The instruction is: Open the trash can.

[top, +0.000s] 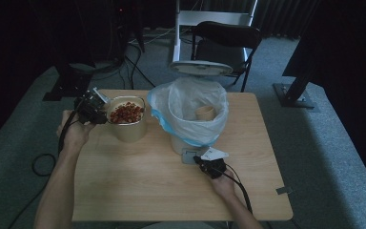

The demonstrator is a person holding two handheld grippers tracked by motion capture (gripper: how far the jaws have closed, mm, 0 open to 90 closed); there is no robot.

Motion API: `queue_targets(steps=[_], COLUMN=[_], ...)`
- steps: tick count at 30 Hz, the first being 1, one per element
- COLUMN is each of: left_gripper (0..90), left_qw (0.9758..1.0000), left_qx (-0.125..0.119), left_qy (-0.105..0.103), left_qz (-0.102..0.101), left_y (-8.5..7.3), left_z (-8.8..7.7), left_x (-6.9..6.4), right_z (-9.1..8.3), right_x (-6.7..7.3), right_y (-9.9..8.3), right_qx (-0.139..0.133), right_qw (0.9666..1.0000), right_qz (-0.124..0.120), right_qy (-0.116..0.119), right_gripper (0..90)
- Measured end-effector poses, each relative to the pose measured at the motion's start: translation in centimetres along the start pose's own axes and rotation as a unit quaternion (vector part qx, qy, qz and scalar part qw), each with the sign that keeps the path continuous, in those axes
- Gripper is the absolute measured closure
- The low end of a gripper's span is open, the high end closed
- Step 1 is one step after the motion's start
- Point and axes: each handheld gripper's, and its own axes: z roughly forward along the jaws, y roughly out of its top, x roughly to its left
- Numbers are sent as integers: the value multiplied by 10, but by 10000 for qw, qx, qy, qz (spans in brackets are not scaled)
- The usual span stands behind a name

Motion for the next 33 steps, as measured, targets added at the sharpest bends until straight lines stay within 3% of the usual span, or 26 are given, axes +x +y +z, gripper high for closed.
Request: queue_targets(steps=[6, 18, 27, 33], left_gripper=[330, 332, 333, 333], left_qw=[9999, 9979, 9937, 9920], left_qx=[12, 73, 203, 252], left_qy=[60, 378, 618, 677], left_qz=[122, 514, 908, 1039], left_y=[4, 14, 21, 23], left_z=[1, 0, 1, 4], left_x=[0, -3, -8, -12], right_z=[0, 0, 0, 0], right_x=[0, 0, 1, 1], right_y=[0, 0, 0, 0], right_qx=[1, 0, -9, -6], right_qw=[10000, 10000, 10000, 10000], right_qz=[7, 2, -24, -36], right_qy=[7, -5, -27, -29], right_gripper=[900, 900, 900, 900])
